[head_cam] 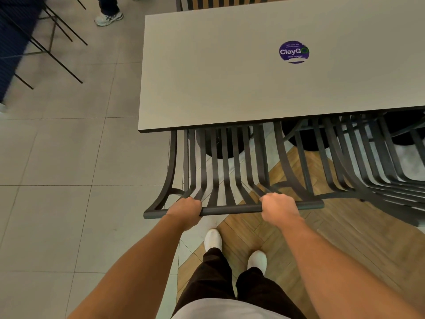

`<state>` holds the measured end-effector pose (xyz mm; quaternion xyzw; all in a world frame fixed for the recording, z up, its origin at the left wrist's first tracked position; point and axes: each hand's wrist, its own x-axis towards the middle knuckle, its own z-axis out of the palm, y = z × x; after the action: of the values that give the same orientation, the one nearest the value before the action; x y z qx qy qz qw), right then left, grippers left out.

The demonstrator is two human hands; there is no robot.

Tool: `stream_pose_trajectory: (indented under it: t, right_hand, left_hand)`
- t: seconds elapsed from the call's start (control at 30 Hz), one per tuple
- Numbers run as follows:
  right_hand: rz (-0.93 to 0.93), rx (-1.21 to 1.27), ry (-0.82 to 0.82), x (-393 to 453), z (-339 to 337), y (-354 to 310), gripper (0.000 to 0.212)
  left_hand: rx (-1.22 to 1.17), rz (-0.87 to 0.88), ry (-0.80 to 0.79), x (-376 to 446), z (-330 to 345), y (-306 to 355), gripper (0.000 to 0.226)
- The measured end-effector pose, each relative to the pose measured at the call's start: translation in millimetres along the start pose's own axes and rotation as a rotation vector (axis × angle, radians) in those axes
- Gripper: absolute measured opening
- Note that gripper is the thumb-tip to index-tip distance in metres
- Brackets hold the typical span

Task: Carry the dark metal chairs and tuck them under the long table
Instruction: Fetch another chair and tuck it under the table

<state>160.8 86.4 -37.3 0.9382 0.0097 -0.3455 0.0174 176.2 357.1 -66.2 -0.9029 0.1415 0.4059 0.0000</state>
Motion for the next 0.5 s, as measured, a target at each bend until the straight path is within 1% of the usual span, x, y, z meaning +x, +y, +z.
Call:
stream_pose_trajectory:
  t: [0.17,0.27,0.33,0.43,0.5]
  right_hand:
    - [-0.003,-0.008,0.005,1.7,2.4,-3.2,0.025]
    - [-0.002,0.016,-0.016,1.9,0.9,-2.5,0.028]
    - [-0.011,0.063,-0.081,2.0,-5.2,-0.2,0.037]
    - [-0.024,0.200,-0.205,-2.9,-18.9,8.0,0.052]
    - [0.004,0.271,-0.207,-9.7,-25.1,18.7,0.065]
  left_hand:
    - [-0.011,0.004,-0.003,1.6,-1.2,-4.4,0.027]
    - [-0.079,-0.015,-0.037,5.3,1.1,-4.9,0.034]
    - [-0.121,-0.020,-0.093,7.4,-1.6,-5.4,0.046]
    - [-0.076,0.008,-0.151,4.8,-14.8,0.2,0.066]
    - [0.003,0.057,-0.136,1.3,-26.7,13.0,0.077]
